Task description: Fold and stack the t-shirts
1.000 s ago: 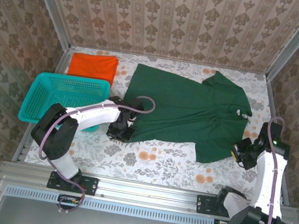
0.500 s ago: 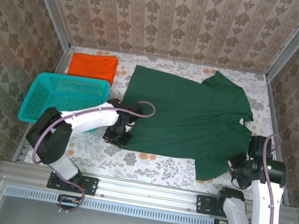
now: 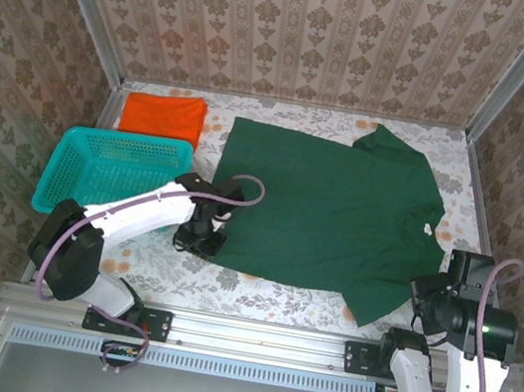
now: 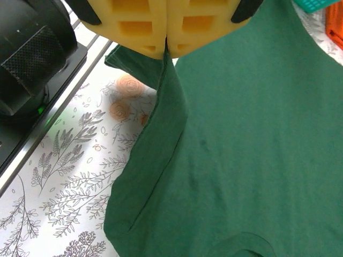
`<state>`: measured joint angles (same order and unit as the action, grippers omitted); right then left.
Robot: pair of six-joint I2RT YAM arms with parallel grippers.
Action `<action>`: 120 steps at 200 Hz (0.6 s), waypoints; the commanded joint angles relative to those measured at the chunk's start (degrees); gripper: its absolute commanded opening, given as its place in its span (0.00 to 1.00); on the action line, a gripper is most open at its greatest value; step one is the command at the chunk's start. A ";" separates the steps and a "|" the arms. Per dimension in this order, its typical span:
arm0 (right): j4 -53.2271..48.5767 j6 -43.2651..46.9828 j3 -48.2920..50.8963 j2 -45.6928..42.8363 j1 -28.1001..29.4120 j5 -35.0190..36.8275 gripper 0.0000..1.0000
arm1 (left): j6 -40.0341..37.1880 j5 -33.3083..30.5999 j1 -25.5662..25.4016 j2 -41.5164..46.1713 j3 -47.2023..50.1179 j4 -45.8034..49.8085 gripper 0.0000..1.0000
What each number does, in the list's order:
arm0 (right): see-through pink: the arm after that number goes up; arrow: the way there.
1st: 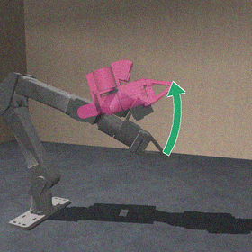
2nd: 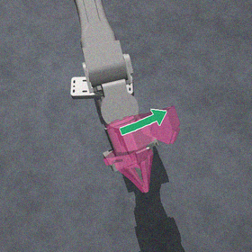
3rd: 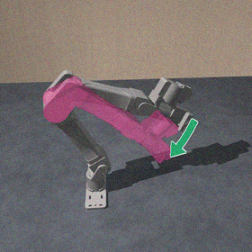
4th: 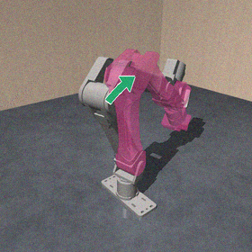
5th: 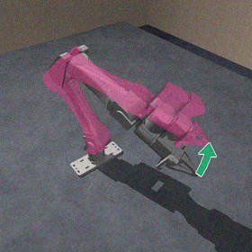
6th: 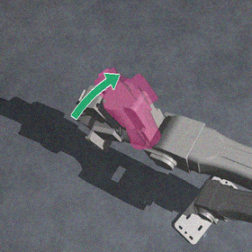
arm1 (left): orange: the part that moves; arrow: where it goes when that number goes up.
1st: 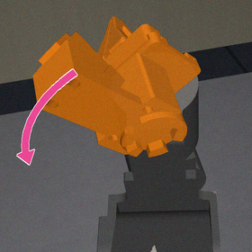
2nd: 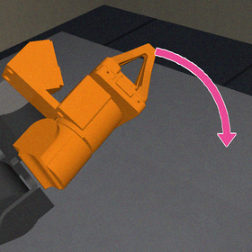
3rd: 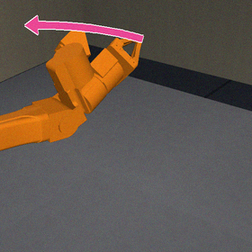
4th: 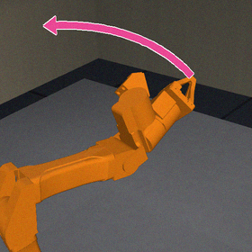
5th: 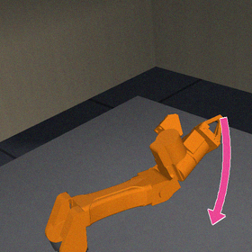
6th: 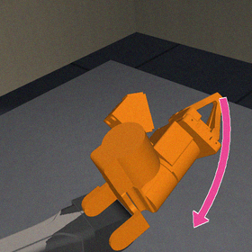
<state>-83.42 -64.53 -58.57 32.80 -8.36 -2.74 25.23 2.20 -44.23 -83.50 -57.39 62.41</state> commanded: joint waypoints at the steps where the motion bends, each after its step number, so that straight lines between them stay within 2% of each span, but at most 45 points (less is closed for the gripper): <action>1: -0.95 -2.46 -1.64 0.20 0.43 1.58 0.00 | 0.57 -0.07 -0.33 1.15 0.52 2.84 0.00; 40: 4.74 -1.39 -2.72 4.36 0.71 1.08 0.00 | 0.00 -0.26 0.00 1.00 -1.88 3.92 0.00; 84: 14.92 2.51 -5.15 15.62 2.61 3.37 0.00 | -1.44 1.54 3.88 -2.37 -8.61 5.43 0.00; 120: 22.75 5.48 -9.18 28.30 5.25 6.40 0.00 | -3.28 2.81 6.87 -8.37 -18.32 6.89 0.00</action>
<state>-68.45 -62.37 -64.01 54.63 -4.62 -0.12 24.34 3.46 -39.09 -88.03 -69.58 66.24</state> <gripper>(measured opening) 0.067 0.041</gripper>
